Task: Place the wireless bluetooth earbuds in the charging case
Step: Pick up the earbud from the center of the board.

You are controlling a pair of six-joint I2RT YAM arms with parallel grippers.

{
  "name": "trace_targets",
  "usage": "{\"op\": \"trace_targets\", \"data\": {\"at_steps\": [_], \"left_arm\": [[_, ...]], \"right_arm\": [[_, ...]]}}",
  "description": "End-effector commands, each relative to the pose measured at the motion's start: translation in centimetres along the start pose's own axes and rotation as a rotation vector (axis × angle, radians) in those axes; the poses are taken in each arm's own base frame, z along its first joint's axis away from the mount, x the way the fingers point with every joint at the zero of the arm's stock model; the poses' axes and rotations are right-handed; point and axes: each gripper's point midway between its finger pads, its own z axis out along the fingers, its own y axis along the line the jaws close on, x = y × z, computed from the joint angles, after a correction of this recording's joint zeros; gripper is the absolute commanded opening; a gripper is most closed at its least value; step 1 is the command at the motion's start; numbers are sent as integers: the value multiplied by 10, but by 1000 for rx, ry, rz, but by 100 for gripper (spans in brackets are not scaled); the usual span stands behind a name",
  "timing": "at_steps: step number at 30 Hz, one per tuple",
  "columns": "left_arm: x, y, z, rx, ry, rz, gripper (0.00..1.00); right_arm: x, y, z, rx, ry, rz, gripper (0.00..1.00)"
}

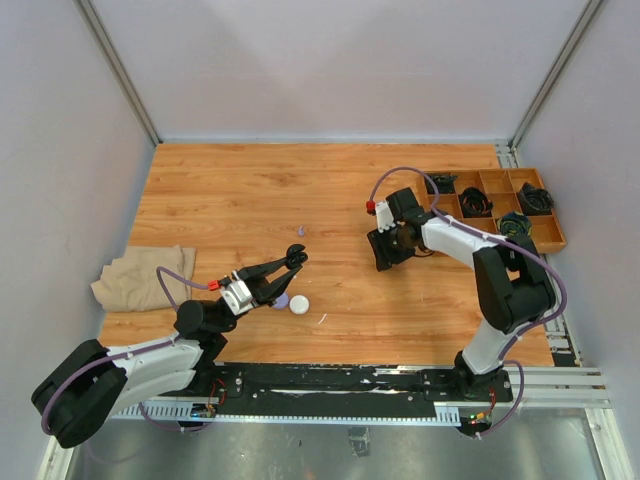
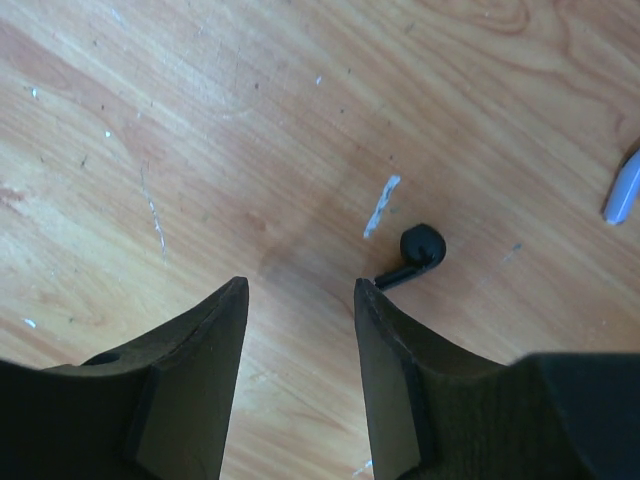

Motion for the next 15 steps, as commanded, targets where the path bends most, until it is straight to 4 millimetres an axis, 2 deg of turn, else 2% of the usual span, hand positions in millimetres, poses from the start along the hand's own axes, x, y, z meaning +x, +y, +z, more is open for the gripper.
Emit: {"op": "trace_targets", "data": {"at_steps": [1, 6, 15], "left_arm": [[19, -6, -20, 2, 53, -2, 0], [19, -6, -21, 2, 53, -3, 0], [18, -6, -21, 1, 51, -3, 0]], "right_arm": [[-4, 1, -25, 9, 3, 18, 48], [-12, -17, -38, 112, 11, 6, 49], [-18, -40, -29, 178, 71, 56, 45]]}}
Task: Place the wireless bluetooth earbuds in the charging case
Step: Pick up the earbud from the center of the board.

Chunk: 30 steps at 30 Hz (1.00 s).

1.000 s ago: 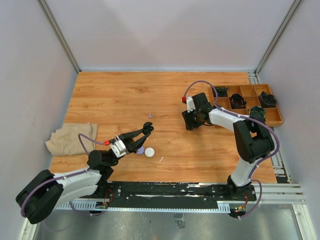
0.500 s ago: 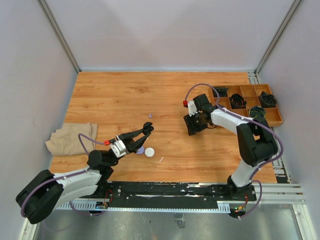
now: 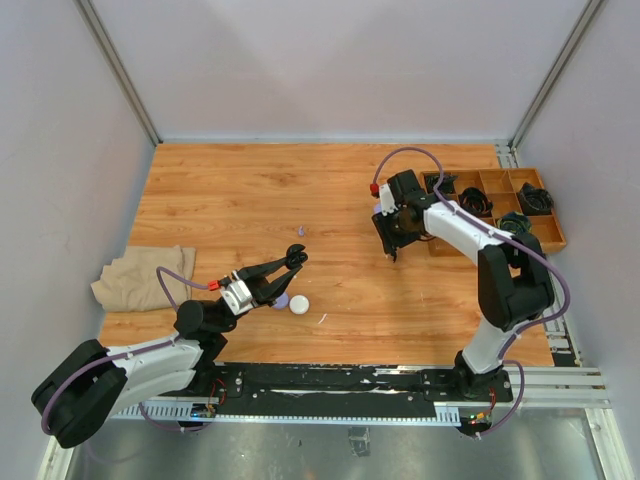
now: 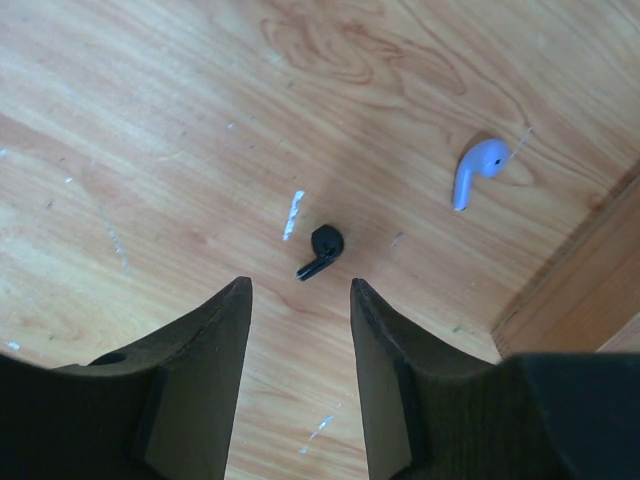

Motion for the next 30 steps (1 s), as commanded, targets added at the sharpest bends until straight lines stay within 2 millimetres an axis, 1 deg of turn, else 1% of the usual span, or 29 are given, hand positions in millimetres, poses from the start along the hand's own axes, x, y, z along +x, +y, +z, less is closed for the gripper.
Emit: {"op": "trace_targets", "data": {"at_steps": [1, 7, 11, 17, 23, 30], "left_arm": [[18, -6, -21, 1, 51, -3, 0], [19, -6, -21, 0, 53, -2, 0], [18, -6, -20, 1, 52, -3, 0], [19, -6, -20, 3, 55, -4, 0], [19, -6, -20, 3, 53, -3, 0], [19, -7, -20, 5, 55, -5, 0]], "right_arm": [[9, -18, 8, 49, 81, 49, 45], [12, -21, 23, 43, 123, 75, 42], [11, -20, 28, 36, 133, 77, 41], [15, -21, 38, 37, 160, 81, 39], [21, -23, 42, 45, 182, 83, 35], [22, -26, 46, 60, 194, 78, 34]]}}
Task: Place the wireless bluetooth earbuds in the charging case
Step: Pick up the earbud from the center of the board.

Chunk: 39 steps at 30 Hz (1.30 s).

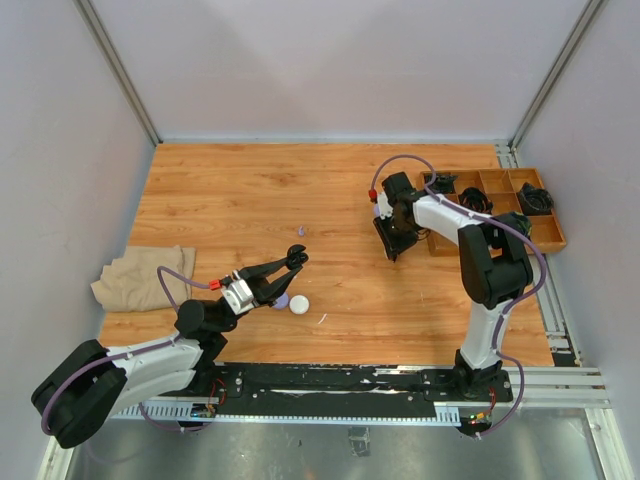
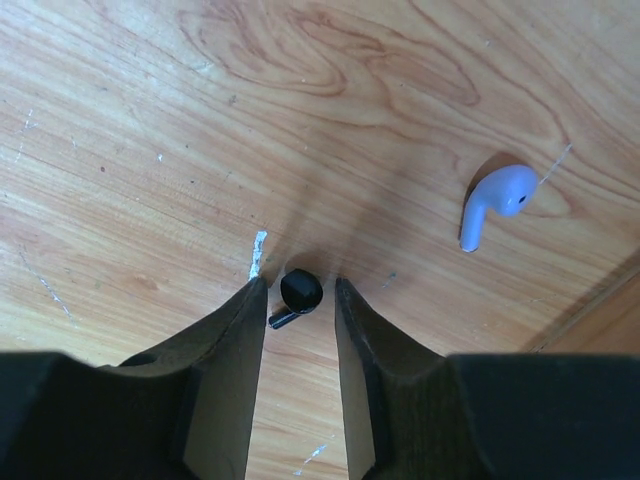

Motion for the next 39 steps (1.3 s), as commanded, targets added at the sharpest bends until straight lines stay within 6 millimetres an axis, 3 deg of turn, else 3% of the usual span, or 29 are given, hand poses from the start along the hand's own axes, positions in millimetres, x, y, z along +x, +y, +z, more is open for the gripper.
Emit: {"op": "trace_targets", "data": {"at_steps": [1, 15, 39], "left_arm": [[16, -6, -19, 3, 41, -1, 0], [16, -7, -18, 11, 42, -5, 0], [16, -9, -18, 18, 38, -13, 0]], "right_arm": [[3, -10, 8, 32, 40, 26, 34], [8, -13, 7, 52, 57, 17, 25], [21, -9, -2, 34, 90, 16, 28]]}}
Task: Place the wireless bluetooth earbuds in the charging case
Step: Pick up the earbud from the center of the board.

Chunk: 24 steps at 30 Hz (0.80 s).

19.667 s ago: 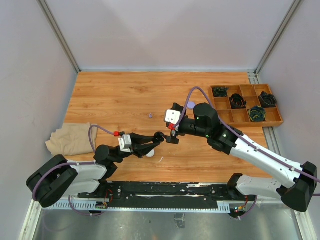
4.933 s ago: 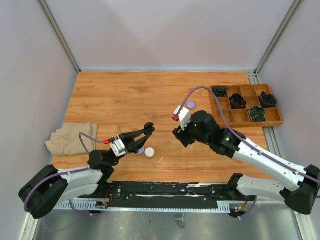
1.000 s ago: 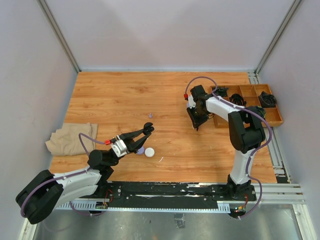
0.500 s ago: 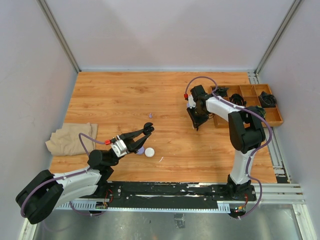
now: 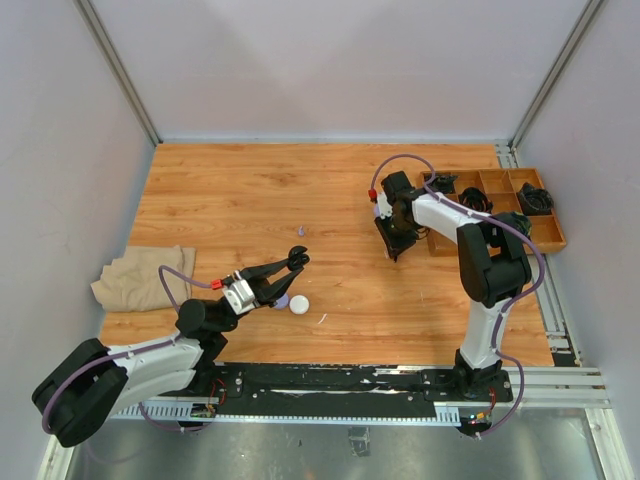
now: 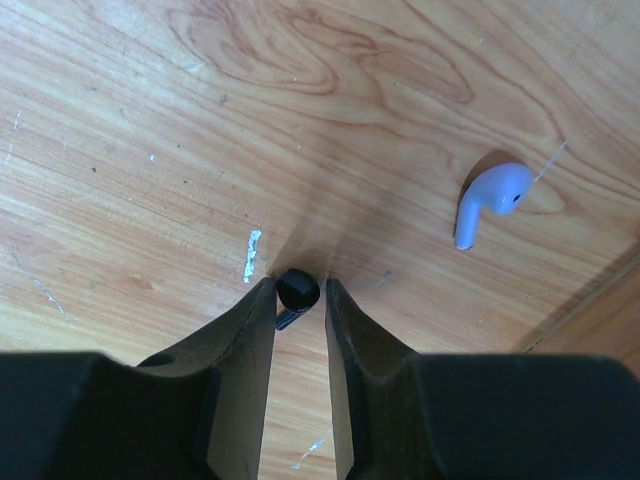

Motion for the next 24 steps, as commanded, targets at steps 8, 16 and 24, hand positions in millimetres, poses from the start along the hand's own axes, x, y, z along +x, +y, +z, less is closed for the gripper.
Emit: {"op": "trace_targets", "data": {"at_steps": [8, 16, 24], "left_arm": [[14, -7, -18, 4, 30, -10, 0], [9, -6, -17, 0, 9, -17, 0], [-1, -3, -11, -4, -20, -11, 0]], "right_arm": [[19, -7, 4, 21, 59, 9, 22], [6, 1, -8, 10, -21, -17, 14], [-23, 21, -53, 4, -213, -83, 10]]}}
